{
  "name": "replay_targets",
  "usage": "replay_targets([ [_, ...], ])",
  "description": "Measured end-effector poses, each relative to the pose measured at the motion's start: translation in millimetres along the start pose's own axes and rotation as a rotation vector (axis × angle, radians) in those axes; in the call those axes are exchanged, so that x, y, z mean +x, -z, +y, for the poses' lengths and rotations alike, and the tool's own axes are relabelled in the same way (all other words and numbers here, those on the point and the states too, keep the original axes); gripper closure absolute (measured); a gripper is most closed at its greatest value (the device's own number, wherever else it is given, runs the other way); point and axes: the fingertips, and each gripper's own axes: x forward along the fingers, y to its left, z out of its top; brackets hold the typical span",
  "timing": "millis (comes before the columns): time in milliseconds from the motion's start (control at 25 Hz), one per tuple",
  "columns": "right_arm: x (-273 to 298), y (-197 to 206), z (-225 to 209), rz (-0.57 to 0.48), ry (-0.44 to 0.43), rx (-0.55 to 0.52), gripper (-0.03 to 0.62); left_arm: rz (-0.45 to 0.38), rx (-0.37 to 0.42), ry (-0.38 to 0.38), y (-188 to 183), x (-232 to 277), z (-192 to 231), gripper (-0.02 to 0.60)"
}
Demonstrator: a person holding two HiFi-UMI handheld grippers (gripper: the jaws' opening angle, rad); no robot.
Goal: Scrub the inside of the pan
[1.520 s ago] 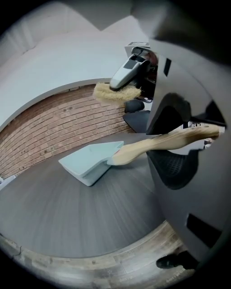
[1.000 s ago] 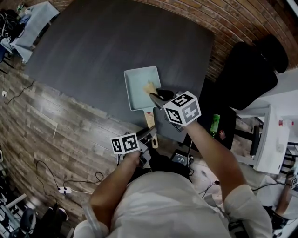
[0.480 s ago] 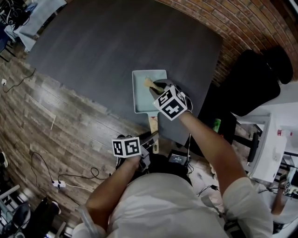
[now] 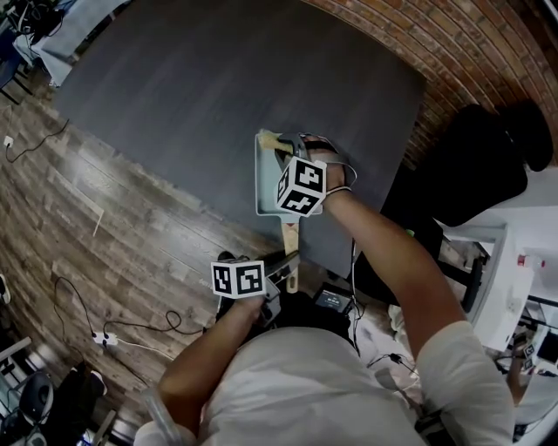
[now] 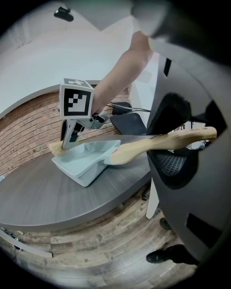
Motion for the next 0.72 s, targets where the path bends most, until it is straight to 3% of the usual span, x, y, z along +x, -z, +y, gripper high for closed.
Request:
replay_targets([
  [240, 19, 0, 4, 0.043, 0.023, -0.127, 0.509, 0.010, 0.010, -0.006, 0, -1, 0, 0.476],
  [720, 36, 10, 20, 0.110, -0.064, -0.158, 0.510, 0.028, 0.029, -0.006, 1, -5, 0, 0.474],
])
